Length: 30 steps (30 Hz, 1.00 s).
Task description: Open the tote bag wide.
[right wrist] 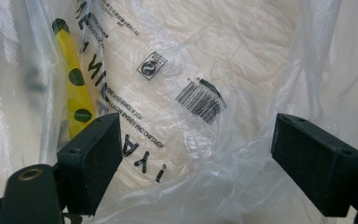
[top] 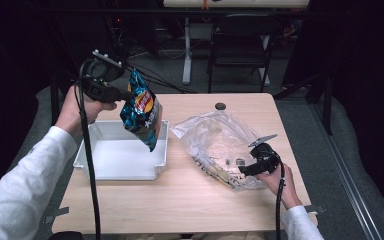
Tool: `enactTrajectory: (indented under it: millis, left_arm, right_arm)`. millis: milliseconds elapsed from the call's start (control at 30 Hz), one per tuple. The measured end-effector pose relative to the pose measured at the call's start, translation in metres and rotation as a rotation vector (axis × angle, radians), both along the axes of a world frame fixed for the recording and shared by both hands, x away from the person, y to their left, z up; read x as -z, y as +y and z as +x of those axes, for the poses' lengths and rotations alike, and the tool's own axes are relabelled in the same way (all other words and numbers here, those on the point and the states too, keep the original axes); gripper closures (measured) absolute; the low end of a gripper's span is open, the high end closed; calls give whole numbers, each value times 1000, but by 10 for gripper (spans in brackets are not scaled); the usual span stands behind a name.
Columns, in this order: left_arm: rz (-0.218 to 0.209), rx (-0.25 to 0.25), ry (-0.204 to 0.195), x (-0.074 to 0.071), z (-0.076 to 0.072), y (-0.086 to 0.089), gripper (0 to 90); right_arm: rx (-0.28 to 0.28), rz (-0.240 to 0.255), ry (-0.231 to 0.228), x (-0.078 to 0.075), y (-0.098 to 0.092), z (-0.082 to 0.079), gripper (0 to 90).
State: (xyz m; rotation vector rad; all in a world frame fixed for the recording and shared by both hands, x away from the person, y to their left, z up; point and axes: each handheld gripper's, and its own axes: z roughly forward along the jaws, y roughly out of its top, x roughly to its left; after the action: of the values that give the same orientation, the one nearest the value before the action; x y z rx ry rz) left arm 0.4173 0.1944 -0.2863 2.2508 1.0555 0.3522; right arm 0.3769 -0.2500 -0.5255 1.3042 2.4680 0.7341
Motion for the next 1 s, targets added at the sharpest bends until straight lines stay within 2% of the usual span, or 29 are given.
enactTrajectory:
  millis: [67, 200, 333, 367, 400, 467, 633, 733, 900, 1000]
  left_arm:
    - [21, 6, 26, 15, 5, -2, 897]
    - [18, 10, 88, 41, 15, 2, 897]
    - [-2, 0, 136, 60, 23, 11, 897]
    - [-23, -1, 159, 64, 23, 14, 897]
    - [-28, -2, 162, 65, 23, 16, 896]
    - [-32, 5, 165, 67, 19, 19, 896]
    - [-49, 30, 134, 60, 4, 20, 897]
    - [-52, 15, 138, 65, 5, 23, 897]
    - [-109, 20, 133, 67, 0, 29, 897]
    - [-105, 22, 125, 65, -4, 31, 897]
  right_arm:
    - [6, 4, -2, -1, 1, -1, 160]
    - [1, -4, -5, -2, 0, -2, 160]
    - [-2, -4, -4, -2, -1, -2, 160]
    - [10, 18, -12, -1, 0, -2, 160]
    - [6, 2, -9, -2, -1, -2, 160]
    - [4, 2, -8, -3, -1, -2, 160]
    - [-1, -4, 0, -2, 1, -1, 161]
    - [1, -7, -5, -2, 3, -1, 161]
    - [2, -1, -11, -3, 4, -2, 161]
    - [8, 2, -5, -3, 2, -2, 162]
